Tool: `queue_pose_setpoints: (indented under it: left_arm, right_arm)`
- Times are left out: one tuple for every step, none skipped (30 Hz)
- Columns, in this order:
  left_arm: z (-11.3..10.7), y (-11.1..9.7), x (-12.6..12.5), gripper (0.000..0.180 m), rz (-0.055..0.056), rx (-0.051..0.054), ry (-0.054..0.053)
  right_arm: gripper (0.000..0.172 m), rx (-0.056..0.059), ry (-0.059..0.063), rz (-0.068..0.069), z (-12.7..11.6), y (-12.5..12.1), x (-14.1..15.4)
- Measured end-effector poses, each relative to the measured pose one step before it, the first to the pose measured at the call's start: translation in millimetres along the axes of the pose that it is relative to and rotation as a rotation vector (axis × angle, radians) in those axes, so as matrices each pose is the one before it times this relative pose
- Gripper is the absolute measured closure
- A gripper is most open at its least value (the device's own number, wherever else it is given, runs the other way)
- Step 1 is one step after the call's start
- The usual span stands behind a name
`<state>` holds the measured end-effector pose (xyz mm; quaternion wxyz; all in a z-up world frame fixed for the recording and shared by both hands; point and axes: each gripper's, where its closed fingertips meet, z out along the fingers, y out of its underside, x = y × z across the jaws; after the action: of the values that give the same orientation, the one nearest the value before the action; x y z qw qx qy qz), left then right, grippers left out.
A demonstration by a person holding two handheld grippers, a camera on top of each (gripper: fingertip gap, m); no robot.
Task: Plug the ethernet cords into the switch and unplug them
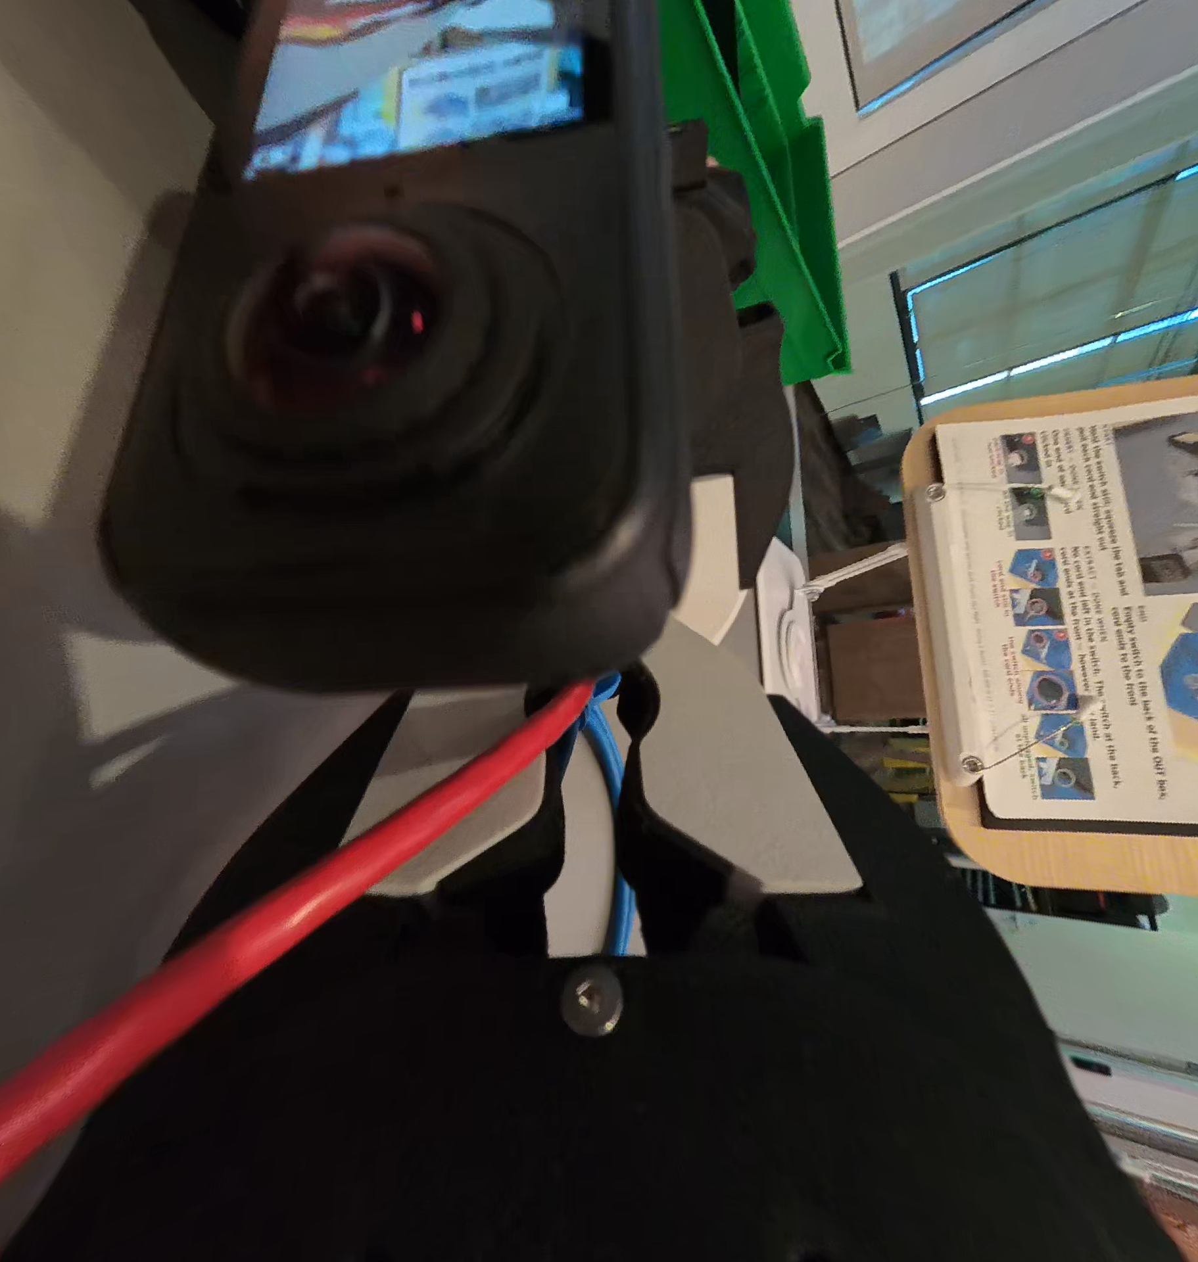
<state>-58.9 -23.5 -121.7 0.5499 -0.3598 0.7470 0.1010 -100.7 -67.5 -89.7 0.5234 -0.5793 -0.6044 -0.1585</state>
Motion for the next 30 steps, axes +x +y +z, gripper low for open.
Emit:
queue_pose_setpoints:
  left_arm:
    - [1.21, 2.04, 2.72, 0.140, 0.0022, -0.0123, 0.0171]
    - [1.18, 1.75, 2.54, 0.140, 0.0113, -0.0085, 0.0055]
    - [1.13, 1.70, 2.16, 0.140, 0.0135, -0.0133, 0.0036]
    - [1.05, 0.84, 2.08, 0.140, 0.0072, -0.0063, 0.0080]
    - [1.05, 0.02, 1.35, 0.140, -0.0029, -0.0006, 0.0075]
    - [1.19, 0.37, 0.29, 0.140, -0.0045, -0.0051, 0.0076]
    - [1.14, 0.41, 0.07, 0.140, 0.0019, -0.0032, 0.0023]
    - [0.87, 0.44, 0.07, 0.140, 0.0022, -0.0035, 0.0016]
    - [0.20, 0.55, -0.54, 0.140, -0.0035, -0.0049, 0.0038]
    - [-0.18, 0.51, -0.56, 0.140, -0.0081, -0.0015, 0.0056]
    - [-1.13, 0.04, -3.00, 0.140, -0.0064, 0.0017, -0.0089]
    - [-1.71, 0.71, -5.08, 0.140, -0.0033, -0.0056, -0.0161]
    - [-1.04, 0.53, -3.30, 0.140, -0.0123, -0.0066, -0.0017]
    - [-0.29, 0.10, -0.55, 0.140, -0.0188, -0.0028, 0.0180]
    - [-0.81, 0.05, -1.11, 0.139, -0.0157, 0.0033, 0.0100]
    - [-1.68, -0.57, -2.55, 0.139, -0.0098, 0.0131, -0.0104]
    - [-2.02, -0.01, -4.62, 0.137, 0.0017, 0.0161, -0.0274]
    - [-2.10, 0.00, -6.15, 0.132, 0.0032, 0.0202, -0.0348]
    - [-2.08, 0.05, -4.26, 0.132, -0.0081, 0.0175, -0.0153]
    - [-1.75, 0.18, -3.08, 0.131, -0.0319, 0.0099, -0.0024]
    - [-1.09, -0.18, -1.95, 0.131, -0.0348, 0.0063, 0.0051]
    - [-0.59, 0.36, -1.57, 0.131, -0.0209, 0.0018, 0.0028]
    - [-0.63, 1.26, -1.73, 0.130, -0.0066, -0.0003, -0.0015]
    - [-0.81, 0.72, -1.17, 0.127, 0.0003, 0.0032, -0.0011]
    - [-1.27, -0.03, -2.47, 0.125, -0.0014, 0.0049, -0.0155]
    - [-1.70, -0.43, -3.26, 0.122, -0.0072, 0.0066, -0.0196]
    - [-1.88, -0.38, -5.02, 0.119, -0.0206, 0.0036, -0.0262]
    - [-1.84, -0.14, -6.08, 0.116, -0.0339, 0.0021, -0.0274]
    - [-2.04, 0.45, -6.17, 0.114, -0.0392, -0.0018, -0.0235]
    - [-1.91, 0.10, -5.66, 0.112, -0.0354, -0.0008, -0.0209]
  right_arm:
    - [0.159, -0.0141, -0.0175, 0.0080, 1.57, 1.66, -2.36]
    - [0.161, -0.0104, -0.0161, 0.0050, 1.48, 1.32, -2.40]
    - [0.161, -0.0123, -0.0137, 0.0103, 1.19, 1.68, -1.94]
    - [0.160, -0.0088, -0.0156, 0.0144, 0.42, 1.33, -1.31]
    - [0.161, -0.0134, -0.0136, 0.0172, 0.28, 1.73, -0.27]
    - [0.160, -0.0141, -0.0094, 0.0248, 0.31, 1.43, 0.68]
    - [0.160, -0.0193, -0.0187, 0.0234, 0.49, 1.87, -0.20]
    - [0.159, -0.0163, -0.0095, 0.0062, 0.13, 1.07, 0.29]
    - [0.159, -0.0086, -0.0036, 0.0135, 0.01, 0.32, 0.93]
    - [0.157, -0.0052, -0.0052, 0.0218, -0.43, -0.30, 1.07]
    - [0.159, 0.0155, 0.0162, 0.0104, -1.21, -2.50, 3.00]
    - [0.159, 0.0172, 0.0105, 0.0248, -1.04, -2.73, 3.74]
    - [0.159, 0.0009, -0.0077, 0.0138, -0.43, -1.36, 2.38]
    - [0.159, -0.0010, -0.0065, -0.0077, -0.04, -1.31, 1.86]
    - [0.159, 0.0143, -0.0007, 0.0023, -0.17, -2.58, 1.97]
    - [0.160, 0.0201, -0.0070, 0.0149, -0.75, -2.92, 1.49]
    - [0.159, 0.0132, 0.0027, 0.0071, -0.98, -1.97, 3.27]
    - [0.159, 0.0172, 0.0009, 0.0130, -1.42, -2.52, 3.91]
    - [0.160, 0.0196, -0.0114, 0.0345, -1.39, -2.92, 3.51]
    - [0.160, 0.0162, -0.0107, 0.0241, -1.06, -2.10, 3.17]
    - [0.160, 0.0154, -0.0100, 0.0124, -0.52, -1.68, 1.97]
    - [0.160, 0.0113, -0.0085, 0.0291, 0.02, -0.67, 2.45]
    - [0.160, 0.0156, -0.0150, 0.0357, -0.05, -0.63, 2.20]
    - [0.160, 0.0190, -0.0268, 0.0505, -0.70, -0.89, 1.55]
    - [0.160, 0.0202, -0.0225, 0.0641, -1.57, -1.22, 3.05]
    - [0.159, 0.0263, -0.0193, 0.0563, -2.67, -2.35, 3.28]
    - [0.160, 0.0290, -0.0156, 0.0648, -3.36, -2.80, 3.59]
    - [0.159, 0.0275, -0.0169, 0.0694, -3.69, -2.75, 3.25]
    - [0.159, 0.0352, -0.0122, 0.0698, -3.96, -3.52, 3.37]
    - [0.159, 0.0356, -0.0171, 0.0774, -3.44, -3.57, 2.43]
